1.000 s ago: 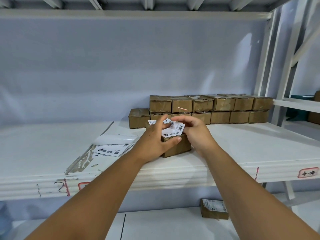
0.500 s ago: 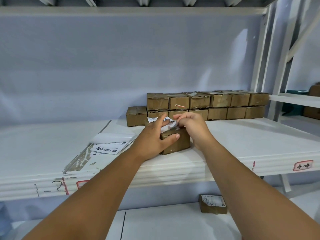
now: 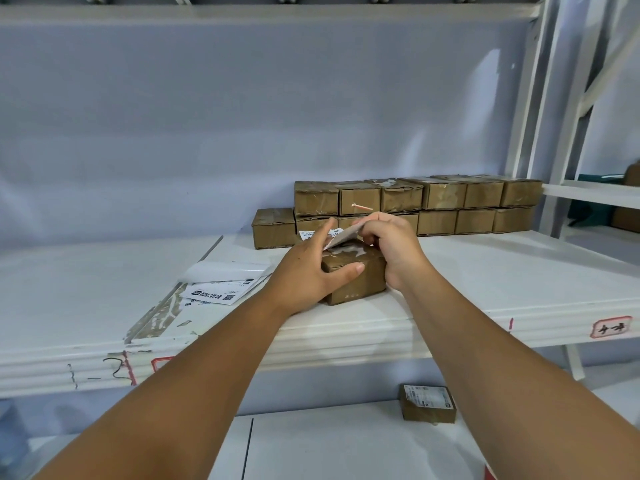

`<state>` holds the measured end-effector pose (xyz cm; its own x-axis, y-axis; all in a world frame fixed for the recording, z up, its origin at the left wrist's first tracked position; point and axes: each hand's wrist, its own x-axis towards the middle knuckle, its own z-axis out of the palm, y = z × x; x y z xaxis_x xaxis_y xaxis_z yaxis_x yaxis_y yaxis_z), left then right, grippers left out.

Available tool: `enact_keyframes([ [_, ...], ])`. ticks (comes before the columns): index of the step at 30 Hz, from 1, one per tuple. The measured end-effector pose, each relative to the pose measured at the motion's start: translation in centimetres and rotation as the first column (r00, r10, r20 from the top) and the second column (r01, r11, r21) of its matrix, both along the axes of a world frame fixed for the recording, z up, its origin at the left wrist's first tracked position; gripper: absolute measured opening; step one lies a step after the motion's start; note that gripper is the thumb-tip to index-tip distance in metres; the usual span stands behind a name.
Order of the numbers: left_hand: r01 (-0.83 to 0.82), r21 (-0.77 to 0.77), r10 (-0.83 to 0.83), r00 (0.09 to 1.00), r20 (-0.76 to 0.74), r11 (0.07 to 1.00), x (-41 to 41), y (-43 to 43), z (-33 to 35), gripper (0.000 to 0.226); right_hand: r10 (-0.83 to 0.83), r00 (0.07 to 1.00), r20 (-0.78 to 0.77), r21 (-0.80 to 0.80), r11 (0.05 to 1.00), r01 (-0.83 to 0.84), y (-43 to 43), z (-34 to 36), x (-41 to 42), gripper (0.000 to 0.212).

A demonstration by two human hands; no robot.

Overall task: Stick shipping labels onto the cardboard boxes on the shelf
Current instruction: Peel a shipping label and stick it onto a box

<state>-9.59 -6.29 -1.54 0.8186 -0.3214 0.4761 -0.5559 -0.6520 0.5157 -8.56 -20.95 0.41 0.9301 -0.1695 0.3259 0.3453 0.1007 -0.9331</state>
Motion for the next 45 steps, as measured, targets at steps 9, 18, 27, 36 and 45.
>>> enact_keyframes([
  [9,0.033,0.106,-0.040,0.997,0.066,0.994,0.0,0.1,0.2,0.079,-0.029,0.999,-0.013,0.029,0.999,0.030,-0.2,-0.6,-0.3,0.039],
  [18,0.043,0.179,-0.083,0.971,0.223,0.983,-0.1,-0.1,0.0,0.057,0.019,1.000,-0.020,0.252,0.968,-0.014,-0.3,-0.6,-0.2,0.040],
  [27,0.068,0.252,-0.140,0.950,0.278,0.965,0.0,-0.3,-0.2,0.036,-0.106,0.994,0.011,0.169,0.980,0.102,-0.3,-0.7,-0.5,0.031],
  [36,0.108,0.164,-0.160,0.923,0.351,0.981,0.3,-0.1,-0.5,0.034,-0.165,0.986,0.019,-0.118,0.979,0.166,0.2,-1.3,-0.1,0.022],
  [45,0.026,-0.066,-0.007,0.961,0.278,0.997,0.2,0.2,-0.3,0.027,-0.079,0.996,-0.049,-0.305,0.950,0.060,0.5,-1.7,0.4,0.032],
])
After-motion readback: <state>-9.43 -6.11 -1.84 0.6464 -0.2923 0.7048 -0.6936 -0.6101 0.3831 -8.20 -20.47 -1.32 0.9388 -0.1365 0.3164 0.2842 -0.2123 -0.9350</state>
